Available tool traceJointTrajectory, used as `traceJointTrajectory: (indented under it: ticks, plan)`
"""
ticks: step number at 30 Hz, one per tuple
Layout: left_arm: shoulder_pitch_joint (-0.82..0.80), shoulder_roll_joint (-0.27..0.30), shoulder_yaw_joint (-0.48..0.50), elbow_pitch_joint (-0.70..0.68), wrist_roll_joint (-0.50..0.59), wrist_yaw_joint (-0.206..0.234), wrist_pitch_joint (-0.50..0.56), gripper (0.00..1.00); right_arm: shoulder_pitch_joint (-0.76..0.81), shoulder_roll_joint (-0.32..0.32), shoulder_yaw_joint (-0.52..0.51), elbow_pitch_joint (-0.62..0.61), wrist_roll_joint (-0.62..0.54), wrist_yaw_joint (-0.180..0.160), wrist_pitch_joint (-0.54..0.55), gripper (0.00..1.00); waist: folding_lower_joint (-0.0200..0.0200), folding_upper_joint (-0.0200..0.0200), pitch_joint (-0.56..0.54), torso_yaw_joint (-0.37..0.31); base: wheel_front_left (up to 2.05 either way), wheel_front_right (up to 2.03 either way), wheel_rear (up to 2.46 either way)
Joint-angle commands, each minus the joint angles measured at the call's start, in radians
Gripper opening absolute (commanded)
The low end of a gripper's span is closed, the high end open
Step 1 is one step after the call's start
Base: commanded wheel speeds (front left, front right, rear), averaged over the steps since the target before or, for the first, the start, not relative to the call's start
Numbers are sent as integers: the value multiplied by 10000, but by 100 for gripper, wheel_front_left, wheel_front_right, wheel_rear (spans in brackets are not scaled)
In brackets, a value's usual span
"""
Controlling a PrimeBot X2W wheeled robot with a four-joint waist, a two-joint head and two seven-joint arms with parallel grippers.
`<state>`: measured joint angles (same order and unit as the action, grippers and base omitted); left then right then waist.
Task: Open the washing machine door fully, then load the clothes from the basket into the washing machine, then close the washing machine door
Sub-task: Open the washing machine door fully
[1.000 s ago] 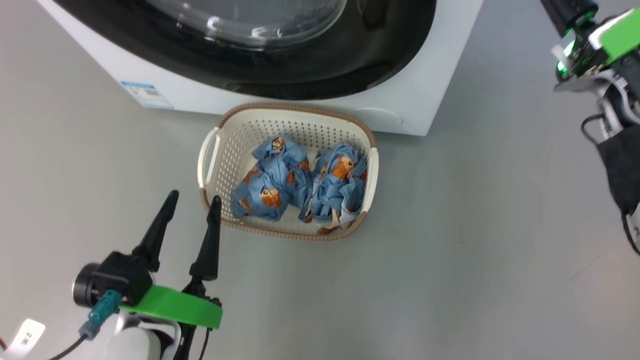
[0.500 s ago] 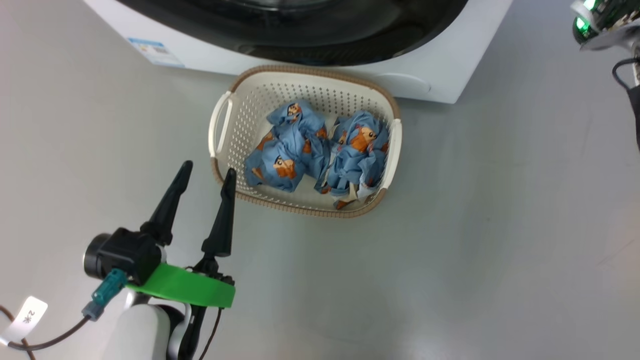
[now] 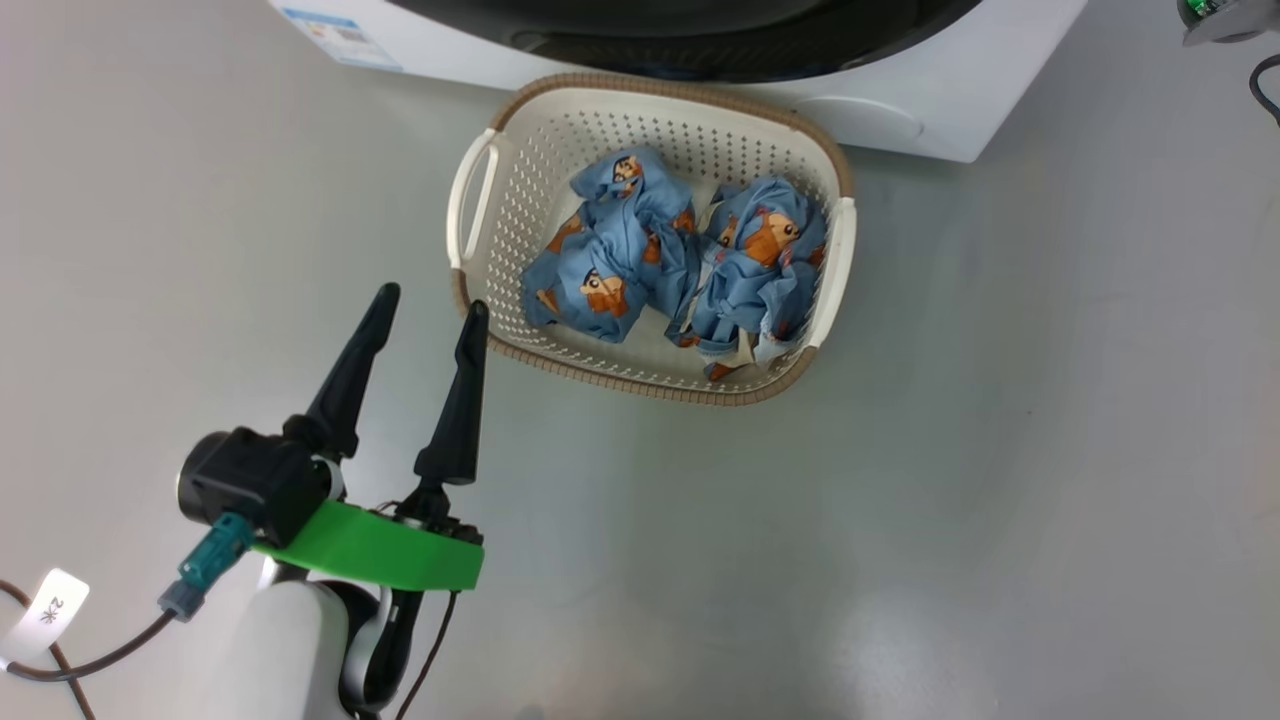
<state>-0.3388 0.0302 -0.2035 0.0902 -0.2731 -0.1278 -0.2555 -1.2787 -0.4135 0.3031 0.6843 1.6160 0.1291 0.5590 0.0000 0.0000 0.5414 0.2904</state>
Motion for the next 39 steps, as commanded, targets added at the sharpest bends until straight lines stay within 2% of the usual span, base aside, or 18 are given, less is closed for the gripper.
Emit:
traceJointTrajectory:
  ticks: [1,12,39]
  plan:
    - [-144,201,308,-304,-100,43,-63,100,-159,148,54,-178,-81,16,74,0,0,0,141,124,0,0,0]
    - [-116,201,304,-229,-114,110,-63,100,116,347,399,-367,-351,16,353,0,0,0,-69,107,0,0,0]
    - [1285,200,536,278,400,19,-63,100,3188,997,1148,-1710,-267,16,672,0,0,0,-2352,-428,0,0,0]
